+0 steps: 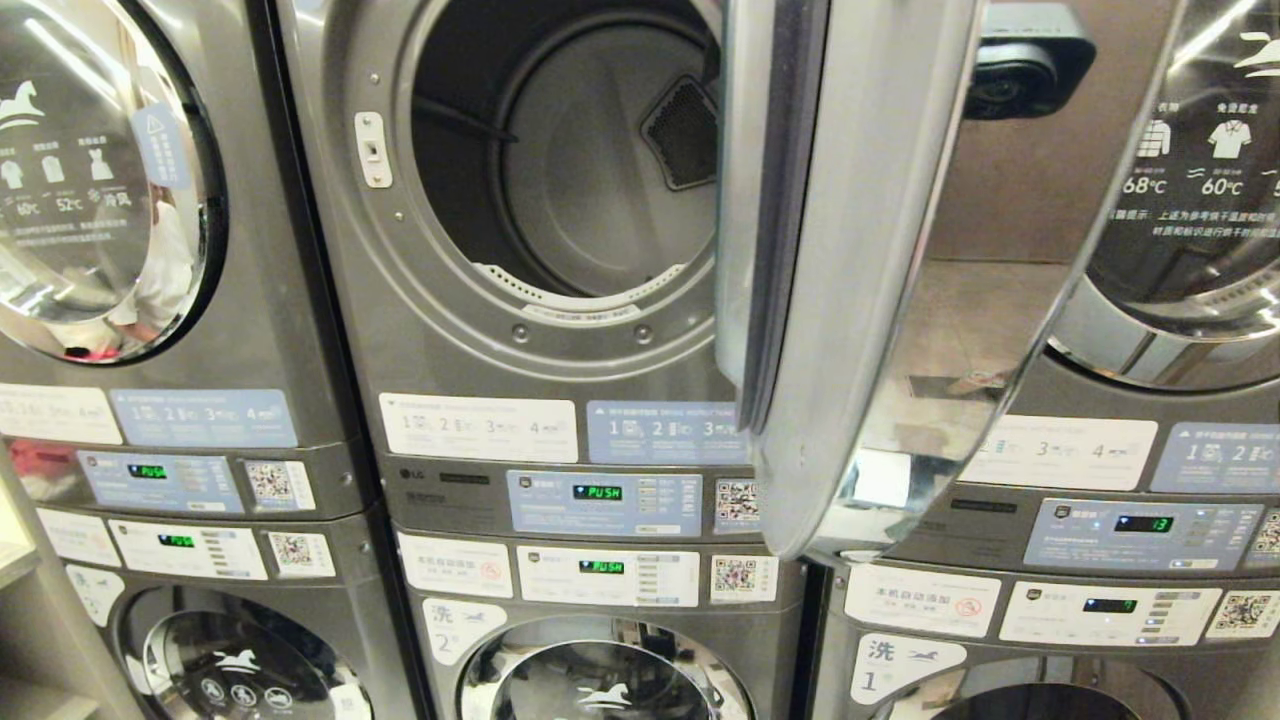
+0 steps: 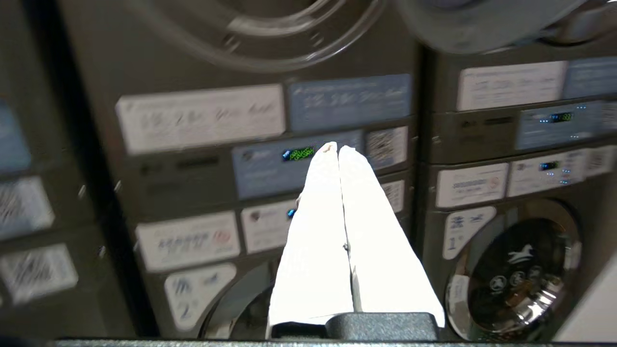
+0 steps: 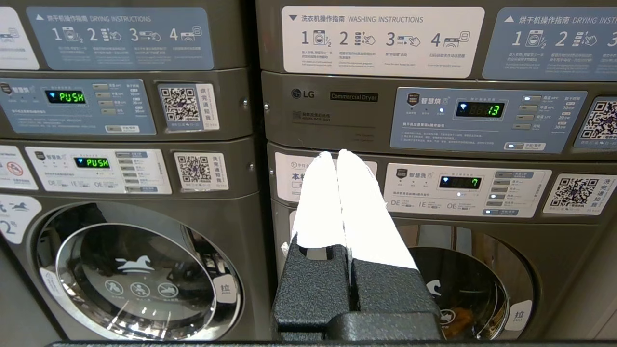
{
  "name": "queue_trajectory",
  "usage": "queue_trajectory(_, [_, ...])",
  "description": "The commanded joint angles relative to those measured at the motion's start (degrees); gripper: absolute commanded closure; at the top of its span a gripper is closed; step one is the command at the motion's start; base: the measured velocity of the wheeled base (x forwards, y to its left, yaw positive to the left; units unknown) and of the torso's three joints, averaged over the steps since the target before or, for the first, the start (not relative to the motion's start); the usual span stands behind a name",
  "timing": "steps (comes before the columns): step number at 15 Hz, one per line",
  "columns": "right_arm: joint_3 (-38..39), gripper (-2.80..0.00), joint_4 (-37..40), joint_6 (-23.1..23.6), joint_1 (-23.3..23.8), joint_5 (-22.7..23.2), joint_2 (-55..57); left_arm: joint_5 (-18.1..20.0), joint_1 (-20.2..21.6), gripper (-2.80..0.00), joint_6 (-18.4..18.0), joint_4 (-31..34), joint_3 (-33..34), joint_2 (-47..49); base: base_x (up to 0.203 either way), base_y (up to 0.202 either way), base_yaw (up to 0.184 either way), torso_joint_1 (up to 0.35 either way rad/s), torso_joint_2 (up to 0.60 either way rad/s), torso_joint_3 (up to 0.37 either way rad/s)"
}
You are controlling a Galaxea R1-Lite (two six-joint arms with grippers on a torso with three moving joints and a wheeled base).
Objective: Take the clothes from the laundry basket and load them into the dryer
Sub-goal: Open the dryer
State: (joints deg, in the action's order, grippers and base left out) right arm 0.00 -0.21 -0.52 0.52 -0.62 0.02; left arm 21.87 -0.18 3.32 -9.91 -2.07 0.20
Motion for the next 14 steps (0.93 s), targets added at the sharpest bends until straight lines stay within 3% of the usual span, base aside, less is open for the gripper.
queue_trajectory(1, [0.0, 0.0, -0.06, 0.0, 0.0, 0.01, -0.11, 6.79, 0.08, 0.0, -0.25, 0.19, -4.45, 1.82, 0.0, 0.0, 0.0, 0.0, 0.0, 0.0])
queue_trajectory(3, [0.0, 0.0, -0.06, 0.0, 0.0, 0.01, -0.11, 14.4, 0.11, 0.0, 0.29, 0.43, -10.57, 10.59, 0.0, 0.0, 0.0, 0.0, 0.0, 0.0])
queue_trajectory(6, [0.0, 0.0, -0.06, 0.0, 0.0, 0.01, -0.11, 20.69, -2.65, 0.0, 1.82, -0.51, -26.56, 32.68, 0.0, 0.0, 0.0, 0.0, 0.0, 0.0])
queue_trajectory(9, [0.0, 0.0, -0.05, 0.0, 0.0, 0.01, -0.11, 23.26, -13.14, 0.0, 3.07, -2.52, -44.96, 52.32, 0.0, 0.0, 0.0, 0.0, 0.0, 0.0])
queue_trajectory(11, [0.0, 0.0, -0.05, 0.08, 0.0, 0.09, -0.11, 23.98, -18.42, 0.0, 2.66, -4.32, -53.77, 61.63, 0.0, 0.0, 0.0, 0.0, 0.0, 0.0])
queue_trajectory(14, [0.0, 0.0, 0.03, 0.08, 0.0, 0.01, -0.11, 22.69, -24.49, 0.0, 2.07, -6.1, -59.72, 67.78, 0.0, 0.0, 0.0, 0.0, 0.0, 0.0])
